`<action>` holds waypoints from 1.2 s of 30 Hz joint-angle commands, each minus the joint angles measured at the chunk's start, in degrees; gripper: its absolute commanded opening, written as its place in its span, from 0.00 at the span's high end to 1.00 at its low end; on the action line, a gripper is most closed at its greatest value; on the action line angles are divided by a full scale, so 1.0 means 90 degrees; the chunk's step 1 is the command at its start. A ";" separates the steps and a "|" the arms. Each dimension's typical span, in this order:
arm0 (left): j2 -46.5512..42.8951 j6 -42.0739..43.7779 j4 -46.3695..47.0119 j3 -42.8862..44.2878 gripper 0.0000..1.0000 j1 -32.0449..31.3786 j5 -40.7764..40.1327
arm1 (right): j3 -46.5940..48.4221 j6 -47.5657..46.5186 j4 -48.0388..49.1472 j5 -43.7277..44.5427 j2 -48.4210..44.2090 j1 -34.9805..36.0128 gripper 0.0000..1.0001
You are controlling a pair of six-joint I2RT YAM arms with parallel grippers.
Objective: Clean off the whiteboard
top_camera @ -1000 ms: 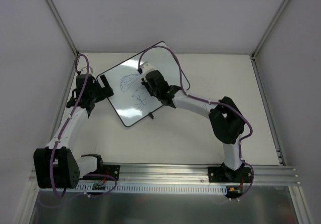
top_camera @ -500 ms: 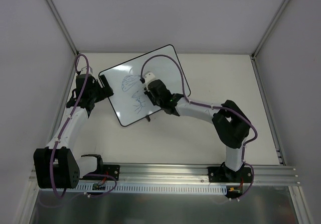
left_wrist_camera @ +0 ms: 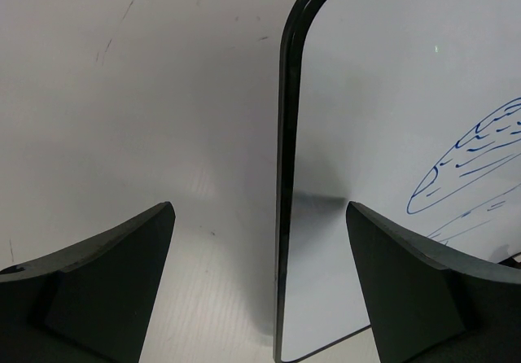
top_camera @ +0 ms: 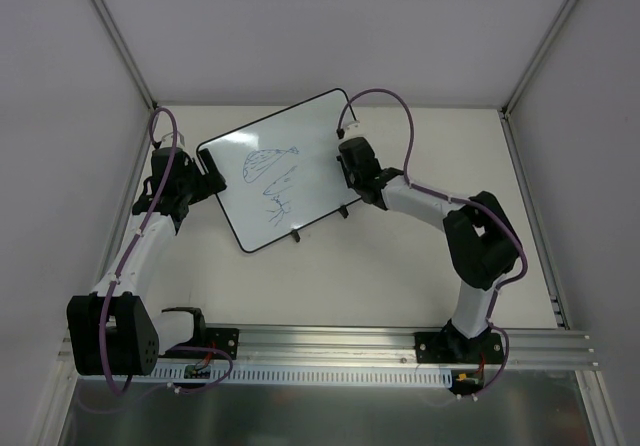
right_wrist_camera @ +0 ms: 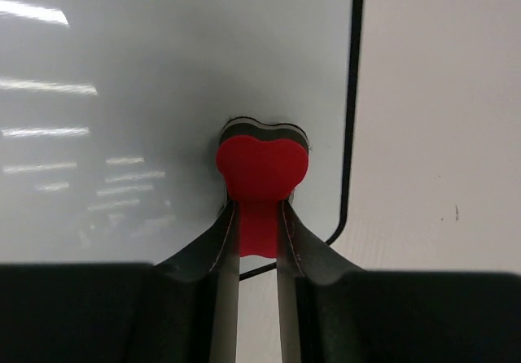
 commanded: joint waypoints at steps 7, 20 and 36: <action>-0.0176 -0.0016 0.0115 0.0007 0.11 -0.0047 0.0001 | 0.0548 0.0088 -0.0391 0.0106 0.0053 -0.0361 1.00; -0.0157 -0.0006 0.0115 0.0027 0.11 -0.0047 -0.0028 | 0.1076 -0.0186 -0.0547 -0.0625 0.0288 -0.0450 1.00; -0.0079 -0.0016 0.0115 0.0056 0.11 -0.0038 0.0001 | 0.1125 -0.0459 -0.0664 -0.1173 0.0434 0.0331 1.00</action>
